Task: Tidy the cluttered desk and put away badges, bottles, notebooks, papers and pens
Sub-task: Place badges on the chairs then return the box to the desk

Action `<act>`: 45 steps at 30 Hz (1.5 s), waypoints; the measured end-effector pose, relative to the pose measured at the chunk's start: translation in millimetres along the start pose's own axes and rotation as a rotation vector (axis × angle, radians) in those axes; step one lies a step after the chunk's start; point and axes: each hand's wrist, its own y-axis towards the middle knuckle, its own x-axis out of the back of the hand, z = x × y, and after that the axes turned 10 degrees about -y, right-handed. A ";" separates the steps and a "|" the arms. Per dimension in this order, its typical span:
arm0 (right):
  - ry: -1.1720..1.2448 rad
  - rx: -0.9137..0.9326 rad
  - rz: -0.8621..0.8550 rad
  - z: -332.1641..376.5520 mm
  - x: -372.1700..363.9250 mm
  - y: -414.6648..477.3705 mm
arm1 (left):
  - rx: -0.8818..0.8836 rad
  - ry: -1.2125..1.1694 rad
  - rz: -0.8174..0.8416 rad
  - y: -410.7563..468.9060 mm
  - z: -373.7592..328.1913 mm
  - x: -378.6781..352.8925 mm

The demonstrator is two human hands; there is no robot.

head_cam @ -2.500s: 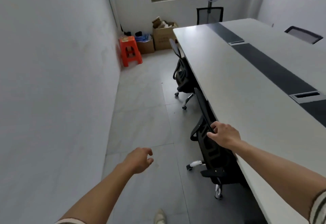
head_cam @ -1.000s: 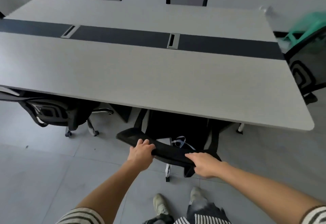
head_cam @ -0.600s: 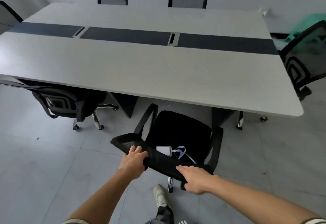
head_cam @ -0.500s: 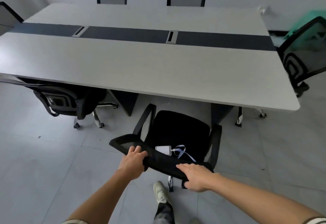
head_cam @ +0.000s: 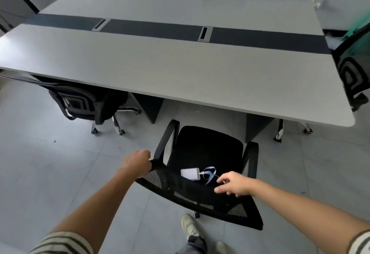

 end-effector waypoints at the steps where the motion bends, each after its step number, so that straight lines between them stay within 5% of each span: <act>1: 0.007 -0.040 -0.045 -5.0 5.8 9.5 | 0.018 -0.007 -0.009 9.1 0.9 3.4; 7: -0.117 -0.140 -0.217 -26.4 34.1 61.2 | 0.100 -0.032 0.138 62.8 -10.5 -24.4; 12: -0.179 -0.171 -0.138 -48.0 41.8 115.6 | 0.214 0.002 0.258 85.6 -11.6 -69.3; 23: -0.536 -0.063 0.056 -59.9 21.0 299.2 | 0.368 0.132 0.110 139.6 -18.6 -112.9; 34: -0.717 -0.027 0.068 -56.4 -34.0 373.0 | 0.416 0.167 0.060 135.4 -13.4 -128.7; 45: -0.237 0.005 0.147 -44.6 10.1 307.2 | 0.380 0.119 0.052 119.3 -21.6 -119.8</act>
